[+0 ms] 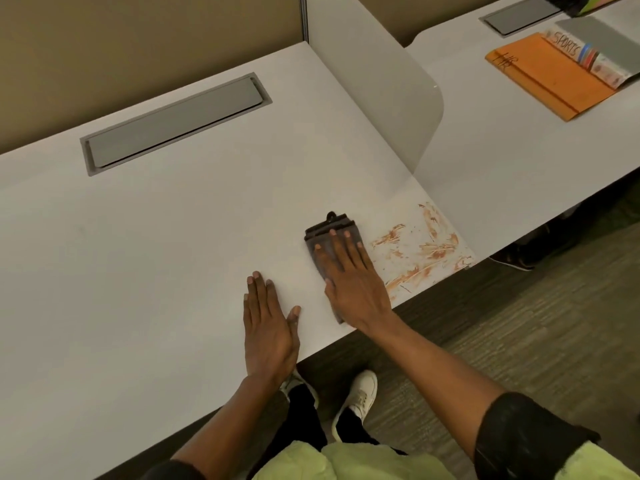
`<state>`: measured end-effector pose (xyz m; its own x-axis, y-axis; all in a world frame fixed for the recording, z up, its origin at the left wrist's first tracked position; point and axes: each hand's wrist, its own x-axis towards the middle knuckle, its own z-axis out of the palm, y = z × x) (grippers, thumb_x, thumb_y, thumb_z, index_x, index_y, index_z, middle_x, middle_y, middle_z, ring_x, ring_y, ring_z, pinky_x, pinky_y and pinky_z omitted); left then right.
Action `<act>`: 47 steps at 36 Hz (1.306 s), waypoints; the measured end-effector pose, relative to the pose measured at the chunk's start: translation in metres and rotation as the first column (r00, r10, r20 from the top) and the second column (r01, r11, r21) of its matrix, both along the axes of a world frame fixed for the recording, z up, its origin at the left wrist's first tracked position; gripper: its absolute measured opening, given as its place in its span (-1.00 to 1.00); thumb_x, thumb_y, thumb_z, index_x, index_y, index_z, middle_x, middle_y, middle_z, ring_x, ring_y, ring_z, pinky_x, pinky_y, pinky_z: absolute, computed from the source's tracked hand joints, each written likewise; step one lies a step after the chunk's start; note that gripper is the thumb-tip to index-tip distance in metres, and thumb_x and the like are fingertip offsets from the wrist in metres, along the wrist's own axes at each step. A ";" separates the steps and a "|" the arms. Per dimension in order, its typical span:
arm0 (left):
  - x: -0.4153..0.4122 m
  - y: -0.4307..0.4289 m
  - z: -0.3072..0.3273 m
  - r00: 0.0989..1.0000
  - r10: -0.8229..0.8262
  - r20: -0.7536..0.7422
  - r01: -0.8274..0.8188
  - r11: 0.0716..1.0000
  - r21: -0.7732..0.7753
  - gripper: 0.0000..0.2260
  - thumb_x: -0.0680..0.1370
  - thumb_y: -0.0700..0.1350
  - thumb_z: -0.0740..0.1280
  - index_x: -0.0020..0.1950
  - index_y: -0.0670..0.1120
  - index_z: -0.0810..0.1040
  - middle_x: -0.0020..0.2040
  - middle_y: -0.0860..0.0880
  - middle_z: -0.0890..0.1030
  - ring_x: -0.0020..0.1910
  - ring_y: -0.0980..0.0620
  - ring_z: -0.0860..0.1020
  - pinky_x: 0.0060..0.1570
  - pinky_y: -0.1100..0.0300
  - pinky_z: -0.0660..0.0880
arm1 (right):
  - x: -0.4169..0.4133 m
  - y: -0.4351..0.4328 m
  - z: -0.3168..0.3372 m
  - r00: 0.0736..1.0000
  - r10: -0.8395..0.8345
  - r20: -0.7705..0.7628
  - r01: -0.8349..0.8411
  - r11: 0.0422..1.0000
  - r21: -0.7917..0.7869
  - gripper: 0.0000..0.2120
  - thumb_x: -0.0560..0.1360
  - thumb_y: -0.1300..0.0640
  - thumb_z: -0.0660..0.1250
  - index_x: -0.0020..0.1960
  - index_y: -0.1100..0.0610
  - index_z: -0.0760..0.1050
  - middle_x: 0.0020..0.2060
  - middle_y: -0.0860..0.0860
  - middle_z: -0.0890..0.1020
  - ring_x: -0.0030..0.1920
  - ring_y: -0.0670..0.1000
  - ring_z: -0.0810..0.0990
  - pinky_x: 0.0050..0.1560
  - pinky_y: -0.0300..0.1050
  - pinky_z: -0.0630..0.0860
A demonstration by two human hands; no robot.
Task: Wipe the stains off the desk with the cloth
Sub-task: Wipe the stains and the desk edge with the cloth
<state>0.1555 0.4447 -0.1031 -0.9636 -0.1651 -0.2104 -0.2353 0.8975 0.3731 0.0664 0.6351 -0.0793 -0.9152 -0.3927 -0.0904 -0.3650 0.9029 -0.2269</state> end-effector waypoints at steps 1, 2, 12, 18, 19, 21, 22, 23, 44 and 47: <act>0.001 -0.001 -0.002 1.000 -0.002 -0.007 0.002 1.000 0.001 -0.30 0.80 0.17 0.01 0.79 -0.11 -0.24 0.77 -0.04 -0.38 0.74 0.07 -0.40 0.72 0.08 -0.32 | 0.009 0.001 -0.002 1.000 0.008 -0.013 -0.008 1.000 -0.002 -0.29 0.69 0.02 0.14 0.73 0.06 -0.12 0.72 0.19 -0.09 0.72 0.23 -0.12 0.68 0.26 0.04; 0.001 -0.002 -0.003 1.000 -0.005 -0.015 0.005 1.000 0.000 -0.30 0.80 0.18 0.01 0.79 -0.11 -0.23 0.78 -0.04 -0.37 0.75 0.07 -0.39 0.73 0.07 -0.30 | 0.020 0.002 -0.004 1.000 0.017 -0.026 -0.017 1.000 -0.002 -0.27 0.68 0.02 0.15 0.73 0.06 -0.15 0.72 0.19 -0.10 0.72 0.23 -0.12 0.68 0.26 0.05; 0.002 0.000 -0.009 0.998 -0.016 -0.054 0.011 0.996 -0.088 -0.31 0.78 0.20 -0.07 0.80 -0.15 -0.14 0.80 -0.07 -0.28 0.78 0.02 -0.31 0.73 0.10 -0.30 | 0.020 0.005 -0.017 0.998 0.042 -0.049 -0.047 0.995 -0.088 -0.37 0.73 0.04 0.06 0.73 0.06 -0.11 0.72 0.16 -0.09 0.72 0.19 -0.15 0.68 0.25 0.07; 0.005 -0.002 -0.010 0.997 -0.010 -0.075 0.004 0.997 -0.074 -0.33 0.79 0.20 -0.05 0.81 -0.12 -0.10 0.81 -0.03 -0.24 0.78 0.05 -0.29 0.75 0.06 -0.22 | -0.036 -0.011 -0.005 0.995 -0.097 -0.006 0.096 0.989 -0.111 -0.37 0.71 0.05 0.08 0.73 0.07 -0.05 0.72 0.16 -0.09 0.72 0.22 -0.15 0.69 0.23 0.01; 0.005 -0.002 -0.010 0.997 -0.008 -0.076 0.003 0.998 -0.069 -0.34 0.79 0.19 -0.06 0.81 -0.11 -0.10 0.81 -0.03 -0.24 0.78 0.05 -0.29 0.75 0.05 -0.20 | -0.032 -0.012 -0.004 0.996 -0.094 -0.011 0.092 0.990 -0.110 -0.35 0.71 0.03 0.08 0.73 0.08 -0.06 0.72 0.17 -0.09 0.72 0.22 -0.14 0.69 0.24 0.01; 0.005 -0.003 -0.010 0.997 -0.008 -0.076 0.003 0.998 -0.064 -0.36 0.80 0.17 -0.07 0.81 -0.11 -0.09 0.81 -0.02 -0.23 0.78 0.06 -0.28 0.75 0.06 -0.21 | -0.011 -0.013 -0.004 0.999 -0.034 -0.023 0.030 0.991 -0.130 -0.34 0.70 0.01 0.09 0.73 0.08 -0.08 0.72 0.18 -0.07 0.72 0.22 -0.12 0.69 0.25 0.02; 0.005 -0.003 -0.010 0.997 -0.007 -0.077 0.002 0.998 -0.064 -0.36 0.80 0.17 -0.08 0.81 -0.11 -0.08 0.81 -0.02 -0.23 0.78 0.06 -0.28 0.74 0.09 -0.24 | 0.002 -0.013 -0.006 0.999 0.013 -0.039 -0.018 0.989 -0.148 -0.34 0.71 0.01 0.08 0.73 0.08 -0.09 0.72 0.17 -0.06 0.72 0.22 -0.12 0.69 0.25 0.01; 0.004 -0.003 -0.011 0.997 -0.006 -0.080 0.001 0.998 -0.062 -0.37 0.80 0.16 -0.08 0.81 -0.11 -0.08 0.81 -0.01 -0.23 0.78 0.06 -0.27 0.73 0.12 -0.27 | 0.017 -0.013 -0.007 0.996 0.057 -0.062 -0.066 0.985 -0.159 -0.34 0.72 0.01 0.08 0.73 0.07 -0.10 0.72 0.16 -0.05 0.72 0.20 -0.13 0.70 0.25 0.01; 0.004 -0.005 -0.014 0.993 -0.003 -0.116 -0.003 0.999 -0.053 -0.41 0.81 0.08 -0.03 0.81 -0.10 -0.06 0.82 -0.01 -0.18 0.79 0.05 -0.22 0.72 0.14 -0.27 | -0.002 -0.008 -0.003 0.995 0.005 -0.097 -0.019 0.990 -0.142 -0.26 0.62 0.13 0.17 0.72 0.15 -0.08 0.71 0.24 0.00 0.71 0.28 -0.10 0.69 0.28 -0.02; 0.004 -0.004 -0.015 0.993 0.004 -0.119 -0.009 0.999 -0.046 -0.43 0.81 0.02 -0.03 0.81 -0.11 -0.06 0.82 -0.01 -0.18 0.79 0.05 -0.21 0.73 0.13 -0.25 | 0.042 -0.017 -0.006 0.995 0.059 -0.076 -0.068 0.989 -0.128 -0.21 0.63 0.12 0.18 0.72 0.10 -0.17 0.72 0.19 -0.10 0.72 0.22 -0.20 0.70 0.26 -0.02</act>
<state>0.1600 0.4402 -0.1179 -0.9801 -0.1786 -0.0869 -0.1980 0.9129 0.3569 0.1088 0.6184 -0.0856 -0.8903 -0.4543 0.0304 -0.4402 0.8419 -0.3120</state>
